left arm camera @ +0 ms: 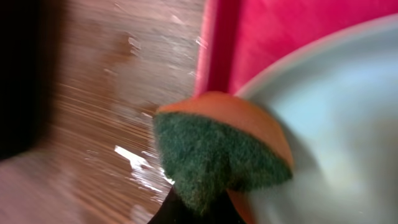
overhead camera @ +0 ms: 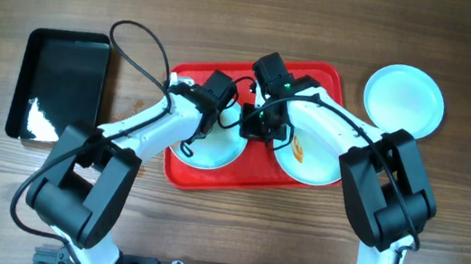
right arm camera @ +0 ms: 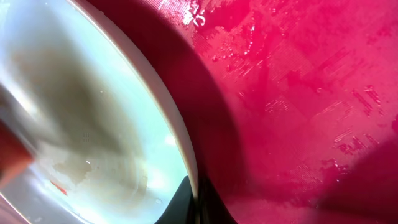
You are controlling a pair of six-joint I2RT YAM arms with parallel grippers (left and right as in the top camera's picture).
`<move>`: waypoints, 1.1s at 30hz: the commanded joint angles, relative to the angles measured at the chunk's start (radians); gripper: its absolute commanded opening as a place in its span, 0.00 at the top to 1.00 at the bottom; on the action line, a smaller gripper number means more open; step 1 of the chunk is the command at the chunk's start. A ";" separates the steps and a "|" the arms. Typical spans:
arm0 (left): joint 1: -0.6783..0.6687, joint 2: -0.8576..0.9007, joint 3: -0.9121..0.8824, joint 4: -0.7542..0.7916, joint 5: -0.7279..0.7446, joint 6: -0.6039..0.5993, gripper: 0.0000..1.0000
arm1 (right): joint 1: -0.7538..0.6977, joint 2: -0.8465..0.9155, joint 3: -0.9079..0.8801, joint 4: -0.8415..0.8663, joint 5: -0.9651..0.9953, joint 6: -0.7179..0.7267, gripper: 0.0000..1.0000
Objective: Clean dirty plates on tray and stack at the side
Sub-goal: 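Continue scrubbing the plate with the sponge while right gripper holds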
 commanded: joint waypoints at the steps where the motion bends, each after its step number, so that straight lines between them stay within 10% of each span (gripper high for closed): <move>1: 0.031 -0.040 0.042 -0.030 -0.188 -0.010 0.96 | -0.010 0.033 -0.023 -0.016 0.064 0.003 0.96; 18: 0.030 -0.112 0.058 0.060 0.527 -0.011 0.96 | -0.010 0.033 -0.023 -0.013 0.063 0.006 0.96; 33: 0.022 -0.016 -0.065 0.248 0.574 -0.010 0.96 | -0.010 0.033 -0.023 -0.013 0.063 0.006 0.96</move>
